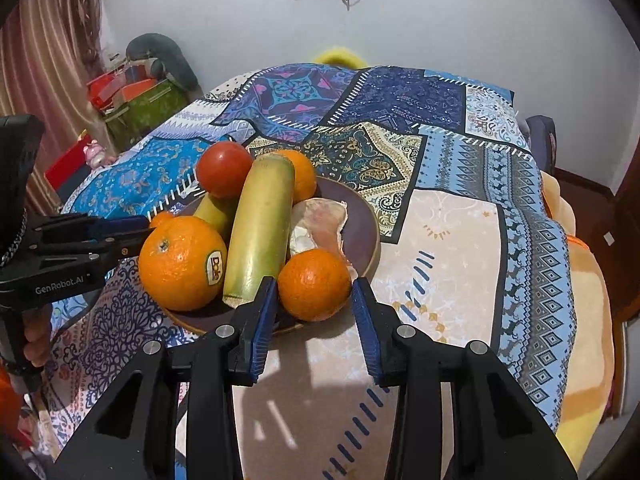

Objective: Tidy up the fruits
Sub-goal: 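Carry both tangerines onto the brown plate and open both grippers, then move the right gripper to the small dark red date and grasp it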

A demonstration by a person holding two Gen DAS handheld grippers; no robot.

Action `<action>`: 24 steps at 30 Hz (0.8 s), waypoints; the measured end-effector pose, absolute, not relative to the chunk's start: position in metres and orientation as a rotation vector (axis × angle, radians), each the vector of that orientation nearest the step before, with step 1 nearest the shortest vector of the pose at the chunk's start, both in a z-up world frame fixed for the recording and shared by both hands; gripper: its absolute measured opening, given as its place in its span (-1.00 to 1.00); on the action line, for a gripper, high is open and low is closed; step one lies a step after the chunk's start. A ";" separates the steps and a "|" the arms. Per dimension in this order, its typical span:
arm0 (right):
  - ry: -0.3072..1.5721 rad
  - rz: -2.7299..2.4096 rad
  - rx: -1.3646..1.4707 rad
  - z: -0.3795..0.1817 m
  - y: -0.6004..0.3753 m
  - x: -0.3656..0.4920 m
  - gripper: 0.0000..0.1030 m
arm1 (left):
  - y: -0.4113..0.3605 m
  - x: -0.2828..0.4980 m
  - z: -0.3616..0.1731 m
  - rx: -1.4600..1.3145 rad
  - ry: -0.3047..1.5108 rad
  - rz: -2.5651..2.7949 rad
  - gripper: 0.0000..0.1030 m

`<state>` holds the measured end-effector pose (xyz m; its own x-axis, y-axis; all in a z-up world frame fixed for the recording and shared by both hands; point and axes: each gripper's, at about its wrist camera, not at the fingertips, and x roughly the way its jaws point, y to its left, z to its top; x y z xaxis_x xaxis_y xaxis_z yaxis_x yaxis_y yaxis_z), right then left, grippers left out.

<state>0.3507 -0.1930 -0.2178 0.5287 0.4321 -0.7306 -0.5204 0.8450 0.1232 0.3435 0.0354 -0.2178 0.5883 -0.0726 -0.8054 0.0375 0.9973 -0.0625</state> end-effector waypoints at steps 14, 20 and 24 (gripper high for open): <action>0.802 0.567 -0.142 -0.183 -0.203 0.311 -0.27 | 0.035 0.288 -0.167 -0.025 0.864 -0.049 -0.24; 0.786 0.578 -0.178 -0.161 -0.209 0.274 -0.26 | 0.032 0.245 -0.139 -0.019 0.823 -0.048 -0.14; 0.784 0.597 -0.194 -0.151 -0.211 0.244 -0.23 | 0.031 0.212 -0.123 -0.023 0.788 -0.043 0.01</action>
<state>0.2444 -0.2113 -0.1510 0.5540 0.4314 -0.7120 -0.5711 0.8193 0.0520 0.2125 0.0307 -0.1235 0.7048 -0.0469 -0.7079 0.0299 0.9989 -0.0363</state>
